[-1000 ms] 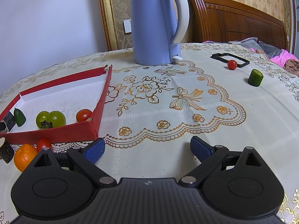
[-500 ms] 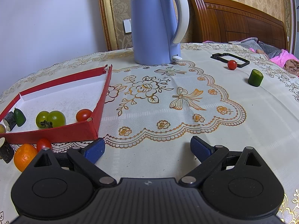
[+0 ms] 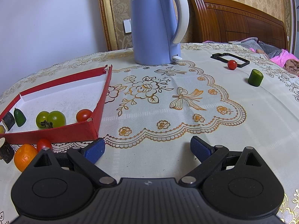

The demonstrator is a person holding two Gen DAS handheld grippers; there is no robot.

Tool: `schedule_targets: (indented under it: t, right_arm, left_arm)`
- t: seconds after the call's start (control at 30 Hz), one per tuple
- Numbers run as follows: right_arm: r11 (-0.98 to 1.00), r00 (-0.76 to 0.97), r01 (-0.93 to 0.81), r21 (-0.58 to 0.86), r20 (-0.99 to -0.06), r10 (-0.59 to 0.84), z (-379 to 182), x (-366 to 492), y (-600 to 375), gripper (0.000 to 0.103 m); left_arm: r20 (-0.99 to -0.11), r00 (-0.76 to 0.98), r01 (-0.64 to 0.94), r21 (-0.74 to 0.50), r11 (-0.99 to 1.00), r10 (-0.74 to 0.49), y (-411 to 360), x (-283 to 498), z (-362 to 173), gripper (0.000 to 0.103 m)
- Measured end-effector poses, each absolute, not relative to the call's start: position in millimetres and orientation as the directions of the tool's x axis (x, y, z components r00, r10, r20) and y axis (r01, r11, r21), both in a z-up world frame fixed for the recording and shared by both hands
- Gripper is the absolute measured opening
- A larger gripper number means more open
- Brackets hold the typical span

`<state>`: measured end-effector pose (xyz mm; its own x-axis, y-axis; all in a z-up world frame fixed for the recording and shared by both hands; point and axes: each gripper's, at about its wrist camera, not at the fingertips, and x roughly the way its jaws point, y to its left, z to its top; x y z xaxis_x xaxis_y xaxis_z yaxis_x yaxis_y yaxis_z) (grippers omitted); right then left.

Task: Organize fruits
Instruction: 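Place the brown pear in the red tray and open the left gripper, then move the right gripper to the orange and close on it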

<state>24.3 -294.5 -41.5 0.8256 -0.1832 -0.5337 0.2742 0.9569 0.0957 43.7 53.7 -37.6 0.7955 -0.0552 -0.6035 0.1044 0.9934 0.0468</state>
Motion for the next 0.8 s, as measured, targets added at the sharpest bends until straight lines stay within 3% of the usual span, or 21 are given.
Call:
schedule_targets:
  t: [0.27, 0.4, 0.63, 0.73, 0.8]
  right_arm:
    - [0.958, 0.833, 0.268, 0.098, -0.524, -0.179, -40.7, 21.0, -292.1, 0.099]
    - [0.971, 0.873, 0.143, 0.191, -0.487, -0.033, -38.2, 0.3, -277.1, 0.099]
    - [0.990, 0.891, -0.034, 0.135, -0.445, 0.091, -26.8, -18.1, -213.8, 0.098]
    - [0.992, 0.884, -0.085, 0.095, -0.451, 0.119, -28.6, -10.3, -190.5, 0.083]
    - [0.992, 0.871, -0.101, 0.073, -0.476, 0.123, -32.5, -1.3, -177.9, 0.068]
  left_arm:
    - [-0.615, 0.784, 0.111, 0.007, 0.994, -0.083, 60.7, 46.4, -39.4, 0.103]
    - [-0.613, 0.785, 0.112, 0.007, 0.994, -0.085, 61.5, 46.1, -39.4, 0.103]
    - [-0.612, 0.786, 0.114, 0.005, 0.993, -0.087, 62.0, 45.7, -39.7, 0.103]
    - [-0.612, 0.786, 0.114, 0.005, 0.993, -0.087, 61.9, 45.7, -39.7, 0.103]
    - [-0.612, 0.786, 0.114, 0.005, 0.993, -0.087, 61.9, 45.7, -39.8, 0.103]
